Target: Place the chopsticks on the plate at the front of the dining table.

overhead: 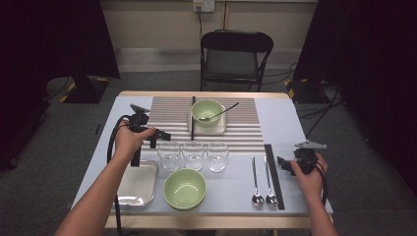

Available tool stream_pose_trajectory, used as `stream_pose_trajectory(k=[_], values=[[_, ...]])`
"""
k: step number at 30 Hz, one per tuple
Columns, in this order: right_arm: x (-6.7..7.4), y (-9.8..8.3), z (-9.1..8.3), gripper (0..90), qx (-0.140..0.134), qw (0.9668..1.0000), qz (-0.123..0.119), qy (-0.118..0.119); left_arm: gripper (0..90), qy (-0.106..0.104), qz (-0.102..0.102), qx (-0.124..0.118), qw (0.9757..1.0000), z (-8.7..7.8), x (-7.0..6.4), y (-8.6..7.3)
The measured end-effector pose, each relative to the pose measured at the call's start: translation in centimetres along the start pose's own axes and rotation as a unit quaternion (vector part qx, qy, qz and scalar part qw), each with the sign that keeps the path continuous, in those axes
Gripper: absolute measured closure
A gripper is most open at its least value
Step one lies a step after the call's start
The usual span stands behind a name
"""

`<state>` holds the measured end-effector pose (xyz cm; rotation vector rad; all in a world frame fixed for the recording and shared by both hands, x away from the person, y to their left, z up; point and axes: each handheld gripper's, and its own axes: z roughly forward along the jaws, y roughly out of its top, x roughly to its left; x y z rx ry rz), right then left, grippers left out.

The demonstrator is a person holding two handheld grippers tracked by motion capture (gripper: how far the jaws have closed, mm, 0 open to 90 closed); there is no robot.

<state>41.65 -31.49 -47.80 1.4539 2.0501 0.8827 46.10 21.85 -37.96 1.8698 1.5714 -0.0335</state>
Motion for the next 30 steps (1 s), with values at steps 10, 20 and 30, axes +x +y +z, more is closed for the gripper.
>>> stream_pose_trajectory(k=[10, 20, 30], values=[[0.01, 0.0, 0.0, 20.2, 0.0, 1.0, 0.0, 0.0, 32.4, -0.002, 0.0, 0.001, 1.0, -0.12, 0.21, -0.21], [0.02, 0.0, -0.01, 20.2, 0.001, 1.0, 0.001, 0.0, 32.4, -0.003, -0.004, -0.003, 1.0, -0.24, 0.28, -0.44], [0.03, -0.01, -0.01, 20.2, 0.0, 1.0, 0.001, -0.001, 32.3, -0.004, -0.001, 0.0, 1.0, -0.28, 0.34, -0.6]])
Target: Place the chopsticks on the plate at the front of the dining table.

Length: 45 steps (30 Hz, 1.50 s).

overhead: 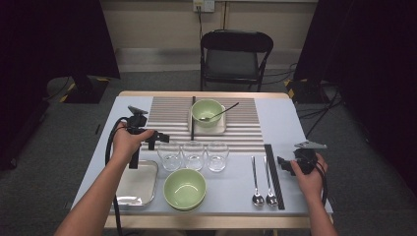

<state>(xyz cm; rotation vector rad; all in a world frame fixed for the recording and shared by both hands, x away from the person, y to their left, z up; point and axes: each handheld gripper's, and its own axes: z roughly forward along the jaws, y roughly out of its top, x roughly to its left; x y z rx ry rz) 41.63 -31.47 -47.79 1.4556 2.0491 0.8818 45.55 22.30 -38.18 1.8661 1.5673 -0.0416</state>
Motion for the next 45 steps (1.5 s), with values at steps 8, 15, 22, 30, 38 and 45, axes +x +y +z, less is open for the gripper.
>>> stream_pose_trajectory(k=[8, 15, 22, 30, 38, 45], values=[[0.0, 0.0, 0.0, 20.2, 0.0, 1.0, 0.0, 0.0, 32.2, -0.001, -0.002, 0.004, 1.0, 0.2, -0.04, -0.19], [0.0, -0.01, -0.01, 20.2, 0.0, 1.0, -0.001, 0.0, 32.2, -0.003, -0.002, 0.002, 1.0, 0.21, -0.01, -0.28], [0.0, -0.01, -0.01, 20.2, 0.0, 1.0, -0.001, 0.0, 32.2, -0.002, -0.006, 0.003, 1.0, 0.2, 0.07, -0.46], [0.0, -0.01, -0.01, 20.2, 0.0, 1.0, -0.001, 0.0, 32.2, -0.001, -0.009, 0.002, 1.0, 0.19, 0.2, -0.66], [0.0, -0.01, -0.01, 20.2, 0.0, 1.0, -0.001, 0.0, 31.3, -0.004, -0.005, 0.008, 0.9999, 0.32, 0.16, -0.8], [0.0, -0.01, -0.01, 20.2, 0.0, 1.0, -0.001, 0.0, 30.9, -0.005, -0.003, 0.01, 0.9999, 0.3, 0.23, -0.91]])
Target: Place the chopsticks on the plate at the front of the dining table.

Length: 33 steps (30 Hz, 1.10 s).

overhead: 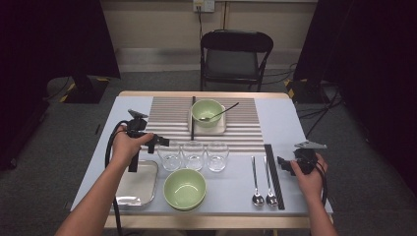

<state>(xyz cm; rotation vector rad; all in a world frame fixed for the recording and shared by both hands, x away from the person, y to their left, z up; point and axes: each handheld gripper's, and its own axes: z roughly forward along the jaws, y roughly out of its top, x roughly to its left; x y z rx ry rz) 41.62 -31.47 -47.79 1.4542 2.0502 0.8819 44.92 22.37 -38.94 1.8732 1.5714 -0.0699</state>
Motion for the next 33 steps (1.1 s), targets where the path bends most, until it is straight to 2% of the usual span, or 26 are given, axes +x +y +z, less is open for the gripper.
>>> stream_pose_trajectory(k=[8, 13, 14, 21, 24, 27, 33], values=[[0.0, 0.0, 0.0, 20.2, 0.0, 1.0, 0.0, 0.0, 30.4, 0.003, 0.004, 0.003, 1.0, 0.2, 0.2, -0.2], [0.0, 0.0, 0.0, 20.2, 0.0, 1.0, 0.0, 0.0, 30.4, 0.0, -0.003, 0.008, 1.0, 0.5, 0.2, -0.4], [0.0, 0.0, 0.0, 20.2, 0.0, 1.0, 0.0, 0.0, 30.3, 0.0, 0.003, 0.01, 0.9999, 0.5, 0.3, -0.4], [0.0, 0.0, 0.0, 20.2, 0.0, 1.0, 0.0, 0.0, 30.3, 0.002, -0.002, 0.011, 0.9999, 0.8, 0.2, -0.6], [0.0, 0.0, 0.0, 20.2, 0.0, 1.0, 0.0, 0.0, 30.3, -0.001, 0.005, 0.015, 0.9999, 0.9, 0.4, -0.7], [0.0, 0.0, 0.0, 20.2, -0.001, 1.0, 0.0, -0.001, 30.3, 0.002, -0.002, 0.014, 0.9999, 1.1, 0.3, -0.7], [0.0, 0.0, 0.0, 20.2, 0.0, 1.0, 0.0, 0.0, 30.6, 0.002, -0.002, 0.017, 0.9998, 1.4, 0.3, -0.9]])
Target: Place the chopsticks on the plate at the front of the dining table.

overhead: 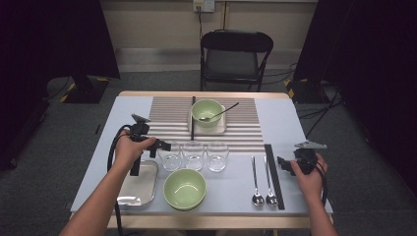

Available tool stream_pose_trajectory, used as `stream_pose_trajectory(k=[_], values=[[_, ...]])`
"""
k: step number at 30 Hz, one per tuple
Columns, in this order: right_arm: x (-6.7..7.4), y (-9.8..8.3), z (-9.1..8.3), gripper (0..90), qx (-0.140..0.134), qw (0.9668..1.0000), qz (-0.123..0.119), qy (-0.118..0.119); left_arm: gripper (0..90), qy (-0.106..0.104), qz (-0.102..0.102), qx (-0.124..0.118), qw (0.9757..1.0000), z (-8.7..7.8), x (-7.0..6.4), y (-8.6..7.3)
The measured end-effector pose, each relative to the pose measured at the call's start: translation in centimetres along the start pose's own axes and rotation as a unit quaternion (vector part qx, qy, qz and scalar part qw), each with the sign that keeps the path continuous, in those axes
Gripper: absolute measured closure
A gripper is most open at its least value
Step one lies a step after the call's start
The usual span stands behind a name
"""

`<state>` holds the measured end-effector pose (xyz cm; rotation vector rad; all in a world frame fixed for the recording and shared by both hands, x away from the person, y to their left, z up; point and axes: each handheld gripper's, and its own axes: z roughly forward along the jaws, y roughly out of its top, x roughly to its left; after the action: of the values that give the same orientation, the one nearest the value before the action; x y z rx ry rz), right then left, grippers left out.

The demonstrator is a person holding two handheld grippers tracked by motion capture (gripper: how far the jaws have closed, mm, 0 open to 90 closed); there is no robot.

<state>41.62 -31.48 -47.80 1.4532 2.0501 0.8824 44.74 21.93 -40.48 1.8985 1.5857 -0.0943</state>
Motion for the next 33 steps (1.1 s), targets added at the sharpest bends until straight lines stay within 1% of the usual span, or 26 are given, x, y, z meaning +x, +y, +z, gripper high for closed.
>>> stream_pose_trajectory(k=[2, 4, 7, 8, 9, 16, 18, 21, 23, 27, 28, 33], values=[[0.0, 0.0, 0.0, 20.2, 0.0, 1.0, 0.0, 0.0, 30.7, 0.0, -0.004, 0.001, 1.0, 0.1, -0.1, -0.1], [0.0, 0.0, 0.0, 20.2, 0.0, 1.0, 0.0, 0.0, 30.7, 0.002, 0.002, 0.002, 1.0, 0.2, 0.0, -0.1], [0.0, 0.0, 0.0, 20.2, 0.0, 1.0, 0.0, 0.0, 31.2, 0.005, 0.0, 0.004, 1.0, 0.3, 0.0, -0.1], [0.0, 0.0, 0.0, 20.2, 0.0, 1.0, 0.0, 0.0, 31.3, -0.002, -0.007, 0.003, 1.0, 0.4, -0.1, -0.2], [0.0, 0.0, 0.0, 20.2, 0.0, 1.0, 0.0, -0.001, 31.3, -0.002, -0.002, 0.005, 1.0, 0.4, 0.0, -0.2], [0.0, 0.0, 0.0, 20.2, -0.001, 1.0, 0.0, -0.001, 31.8, 0.002, -0.002, 0.006, 1.0, 0.6, 0.0, -0.3], [0.0, 0.0, 0.0, 20.2, -0.001, 1.0, 0.0, -0.001, 32.0, 0.004, -0.006, 0.009, 0.9999, 0.8, 0.0, -0.4], [0.0, 0.0, 0.0, 20.2, 0.0, 1.0, 0.0, -0.001, 32.5, 0.007, -0.005, 0.01, 0.9999, 0.9, 0.1, -0.5], [0.0, 0.0, 0.0, 20.2, -0.001, 1.0, 0.0, -0.001, 33.2, 0.006, -0.005, 0.01, 0.9999, 1.1, 0.1, -0.5], [0.0, 0.0, 0.0, 20.2, -0.001, 1.0, 0.0, -0.001, 35.2, 0.014, -0.003, 0.015, 0.9998, 1.3, 0.0, -0.5], [0.0, 0.0, 0.0, 20.2, 0.0, 1.0, -0.001, -0.001, 36.3, 0.012, -0.006, 0.014, 0.9998, 1.3, 0.0, -0.5], [0.0, 0.0, 0.0, 20.2, -0.001, 1.0, 0.0, -0.001, 38.7, 0.013, -0.01, 0.017, 0.9997, 1.5, -0.1, -0.6]])
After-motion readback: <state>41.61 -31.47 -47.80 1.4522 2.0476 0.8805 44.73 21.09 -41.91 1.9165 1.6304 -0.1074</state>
